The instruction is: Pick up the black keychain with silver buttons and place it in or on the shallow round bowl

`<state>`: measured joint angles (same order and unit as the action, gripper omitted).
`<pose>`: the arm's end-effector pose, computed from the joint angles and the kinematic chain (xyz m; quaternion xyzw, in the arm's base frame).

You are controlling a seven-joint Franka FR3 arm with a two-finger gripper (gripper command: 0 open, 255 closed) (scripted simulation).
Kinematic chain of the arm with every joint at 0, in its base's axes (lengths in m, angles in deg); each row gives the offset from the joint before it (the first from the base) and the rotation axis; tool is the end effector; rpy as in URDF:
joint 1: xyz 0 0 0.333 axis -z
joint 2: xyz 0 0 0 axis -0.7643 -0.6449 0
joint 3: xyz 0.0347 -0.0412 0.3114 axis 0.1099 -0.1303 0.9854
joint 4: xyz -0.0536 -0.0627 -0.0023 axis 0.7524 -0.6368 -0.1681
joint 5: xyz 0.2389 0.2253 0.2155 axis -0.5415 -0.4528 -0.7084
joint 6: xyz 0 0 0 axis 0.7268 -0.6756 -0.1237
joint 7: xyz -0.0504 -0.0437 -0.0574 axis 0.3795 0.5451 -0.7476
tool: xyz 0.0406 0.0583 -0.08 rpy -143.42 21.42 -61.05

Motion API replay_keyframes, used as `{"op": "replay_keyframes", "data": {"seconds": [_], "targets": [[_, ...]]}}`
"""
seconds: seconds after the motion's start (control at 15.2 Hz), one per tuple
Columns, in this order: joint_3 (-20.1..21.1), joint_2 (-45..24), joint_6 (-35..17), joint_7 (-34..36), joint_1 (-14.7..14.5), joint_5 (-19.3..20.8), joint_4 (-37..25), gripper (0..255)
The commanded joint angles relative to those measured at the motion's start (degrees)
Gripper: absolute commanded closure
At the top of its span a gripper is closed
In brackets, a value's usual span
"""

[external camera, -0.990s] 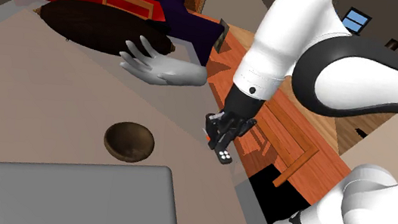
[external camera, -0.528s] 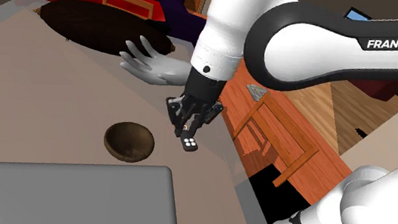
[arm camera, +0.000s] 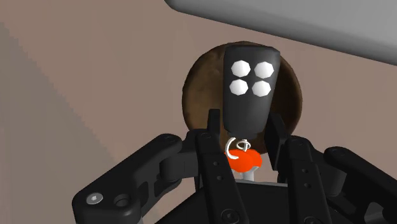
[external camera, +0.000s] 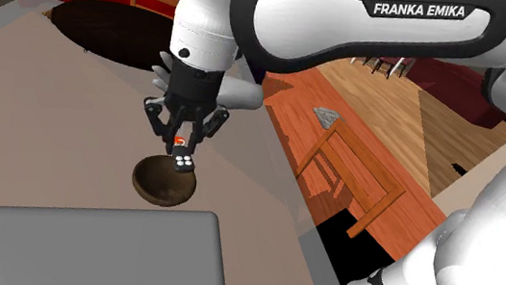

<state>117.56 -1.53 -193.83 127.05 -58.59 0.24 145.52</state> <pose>0.4441 0.4162 0.4760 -0.9930 0.1146 0.0245 0.0124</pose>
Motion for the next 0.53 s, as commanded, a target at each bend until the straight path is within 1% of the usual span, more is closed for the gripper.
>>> {"op": "replay_keyframes", "data": {"seconds": [0.0,0.46], "targets": [[-0.1,-4.0,0.5,2.0,-1.6,2.5,-3.8,255],[-0.6,-5.3,-4.5,2.4,-1.8,3.4,0.2,255]]}}
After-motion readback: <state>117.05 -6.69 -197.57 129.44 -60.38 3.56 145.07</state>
